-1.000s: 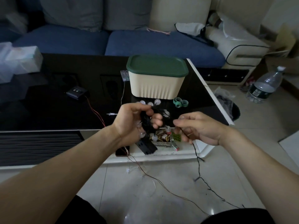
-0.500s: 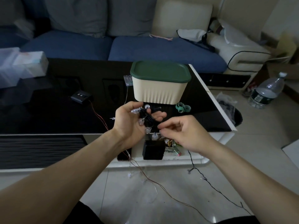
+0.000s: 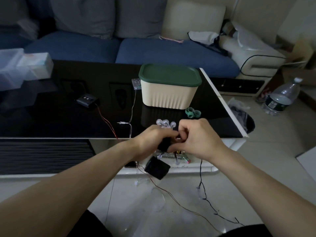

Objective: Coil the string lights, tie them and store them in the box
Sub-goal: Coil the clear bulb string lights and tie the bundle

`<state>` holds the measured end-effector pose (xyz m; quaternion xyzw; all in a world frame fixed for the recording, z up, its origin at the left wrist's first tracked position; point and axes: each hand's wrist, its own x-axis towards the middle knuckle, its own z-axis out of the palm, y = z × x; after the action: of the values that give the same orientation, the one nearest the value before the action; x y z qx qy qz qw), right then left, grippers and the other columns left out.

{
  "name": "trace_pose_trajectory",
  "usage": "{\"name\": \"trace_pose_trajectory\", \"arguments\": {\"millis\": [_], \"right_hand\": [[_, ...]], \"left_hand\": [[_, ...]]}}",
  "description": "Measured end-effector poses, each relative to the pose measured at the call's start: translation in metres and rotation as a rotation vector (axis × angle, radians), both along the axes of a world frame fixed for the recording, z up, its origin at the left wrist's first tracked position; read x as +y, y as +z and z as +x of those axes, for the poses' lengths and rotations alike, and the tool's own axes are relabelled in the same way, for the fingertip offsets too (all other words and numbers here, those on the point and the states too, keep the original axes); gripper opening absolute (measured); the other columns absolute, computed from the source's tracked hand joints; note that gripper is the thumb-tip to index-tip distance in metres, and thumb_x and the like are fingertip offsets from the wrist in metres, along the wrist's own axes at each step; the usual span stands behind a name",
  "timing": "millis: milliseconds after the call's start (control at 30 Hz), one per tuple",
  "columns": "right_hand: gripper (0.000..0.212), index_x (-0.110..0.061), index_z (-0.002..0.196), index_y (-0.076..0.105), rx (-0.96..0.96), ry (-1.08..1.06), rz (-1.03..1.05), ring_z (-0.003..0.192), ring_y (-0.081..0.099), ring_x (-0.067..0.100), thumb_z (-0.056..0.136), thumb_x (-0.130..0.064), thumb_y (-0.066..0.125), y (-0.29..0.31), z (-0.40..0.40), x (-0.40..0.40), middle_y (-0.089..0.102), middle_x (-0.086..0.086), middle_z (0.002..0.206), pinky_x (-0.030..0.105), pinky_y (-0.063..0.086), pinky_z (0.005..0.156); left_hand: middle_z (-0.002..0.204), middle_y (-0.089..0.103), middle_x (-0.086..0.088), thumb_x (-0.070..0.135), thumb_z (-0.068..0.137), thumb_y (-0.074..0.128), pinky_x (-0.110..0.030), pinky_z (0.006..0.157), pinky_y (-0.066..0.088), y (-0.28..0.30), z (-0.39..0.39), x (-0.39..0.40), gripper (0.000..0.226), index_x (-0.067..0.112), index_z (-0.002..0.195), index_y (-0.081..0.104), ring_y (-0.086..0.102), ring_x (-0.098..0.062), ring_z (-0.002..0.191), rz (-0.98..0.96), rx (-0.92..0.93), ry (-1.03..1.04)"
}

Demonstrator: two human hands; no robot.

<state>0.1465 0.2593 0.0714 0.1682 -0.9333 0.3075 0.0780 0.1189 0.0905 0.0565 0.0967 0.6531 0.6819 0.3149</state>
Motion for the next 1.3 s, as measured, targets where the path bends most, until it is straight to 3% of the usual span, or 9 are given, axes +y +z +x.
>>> {"name": "trace_pose_trajectory", "arguments": {"millis": [100, 200, 300, 467, 700, 833, 1000, 1133, 1300], "right_hand": [[0.058, -0.022, 0.052, 0.042, -0.158, 0.010, 0.042, 0.046, 0.042, 0.005, 0.049, -0.037, 0.099, 0.003, -0.002, 0.003, 0.047, -0.012, 0.047, 0.019, 0.033, 0.046], [0.041, -0.019, 0.066, 0.057, -0.520, 0.095, -0.034, 0.053, 0.053, 0.005, 0.059, -0.025, 0.097, 0.010, -0.001, 0.016, 0.060, -0.007, 0.057, 0.023, 0.042, 0.052], [0.023, -0.015, 0.092, 0.070, -0.672, 0.138, -0.037, 0.066, 0.066, 0.011, 0.076, -0.015, 0.087, 0.016, 0.002, 0.035, 0.073, 0.002, 0.075, 0.025, 0.052, 0.064], [0.014, -0.021, 0.094, 0.077, -0.544, 0.190, -0.041, 0.083, 0.071, 0.008, 0.086, -0.010, 0.078, 0.022, 0.008, 0.036, 0.077, -0.001, 0.090, 0.024, 0.057, 0.080], [0.010, -0.025, 0.091, 0.070, -0.196, 0.088, -0.112, 0.070, 0.063, -0.001, 0.092, -0.015, 0.070, 0.021, 0.020, 0.013, 0.068, -0.009, 0.080, 0.016, 0.050, 0.065], [0.012, -0.027, 0.085, 0.064, -0.105, -0.032, -0.255, 0.060, 0.059, 0.000, 0.092, -0.020, 0.070, 0.015, 0.015, 0.008, 0.065, -0.007, 0.075, 0.018, 0.047, 0.057], [0.019, -0.013, 0.092, 0.060, -0.278, -0.123, -0.435, 0.054, 0.066, 0.022, 0.098, -0.031, 0.063, 0.002, 0.009, 0.005, 0.070, 0.001, 0.068, 0.039, 0.056, 0.055], [0.013, -0.008, 0.098, 0.062, -0.453, -0.053, -0.539, 0.062, 0.065, 0.021, 0.097, -0.020, 0.064, -0.002, 0.000, 0.014, 0.069, 0.006, 0.076, 0.034, 0.057, 0.059], [0.009, -0.012, 0.093, 0.068, -0.435, 0.024, -0.319, 0.072, 0.067, 0.017, 0.092, -0.020, 0.072, -0.011, -0.009, 0.021, 0.071, 0.006, 0.083, 0.033, 0.057, 0.068]], "left_hand": [[0.085, 0.064, -0.023, 0.023, 0.099, 0.051, -0.028, 0.051, 0.048, -0.004, 0.011, 0.002, 0.027, 0.002, 0.096, 0.067, 0.065, -0.028, 0.075, -0.010, -0.106, -0.114], [0.080, 0.058, -0.016, 0.027, 0.096, 0.053, -0.029, 0.062, 0.050, -0.005, 0.023, 0.005, 0.027, 0.006, 0.081, 0.062, 0.058, -0.020, 0.064, -0.046, -0.070, -0.266], [0.077, 0.057, -0.014, 0.028, 0.094, 0.061, -0.027, 0.066, 0.049, 0.000, 0.030, 0.005, 0.025, 0.005, 0.084, 0.060, 0.053, -0.017, 0.060, -0.128, 0.007, -0.342], [0.063, 0.058, -0.011, 0.017, 0.095, 0.063, -0.032, 0.070, 0.048, 0.015, 0.020, -0.014, 0.021, 0.007, 0.077, 0.063, 0.054, -0.019, 0.058, -0.288, 0.177, -0.399], [0.074, 0.071, -0.015, 0.008, 0.094, 0.063, -0.029, 0.064, 0.054, 0.039, 0.006, -0.019, 0.012, 0.000, 0.088, 0.068, 0.066, -0.019, 0.065, -0.314, 0.199, -0.381], [0.090, 0.074, -0.020, 0.004, 0.091, 0.061, -0.030, 0.079, 0.060, 0.045, 0.000, -0.016, 0.013, -0.003, 0.095, 0.070, 0.072, -0.022, 0.079, -0.120, 0.028, -0.274], [0.095, 0.073, -0.021, -0.001, 0.083, 0.065, -0.028, 0.075, 0.059, 0.034, -0.007, -0.014, 0.018, -0.005, 0.100, 0.070, 0.072, -0.019, 0.079, 0.011, -0.034, -0.170], [0.079, 0.069, -0.018, -0.005, 0.087, 0.061, -0.023, 0.067, 0.056, 0.017, -0.009, -0.010, 0.009, -0.004, 0.086, 0.070, 0.063, -0.018, 0.065, 0.014, -0.038, -0.104], [0.061, 0.054, -0.012, 0.017, 0.083, 0.059, -0.033, 0.064, 0.034, 0.001, -0.015, -0.020, 0.017, 0.002, 0.080, 0.066, 0.045, -0.023, 0.058, -0.092, -0.103, -0.265]]}}
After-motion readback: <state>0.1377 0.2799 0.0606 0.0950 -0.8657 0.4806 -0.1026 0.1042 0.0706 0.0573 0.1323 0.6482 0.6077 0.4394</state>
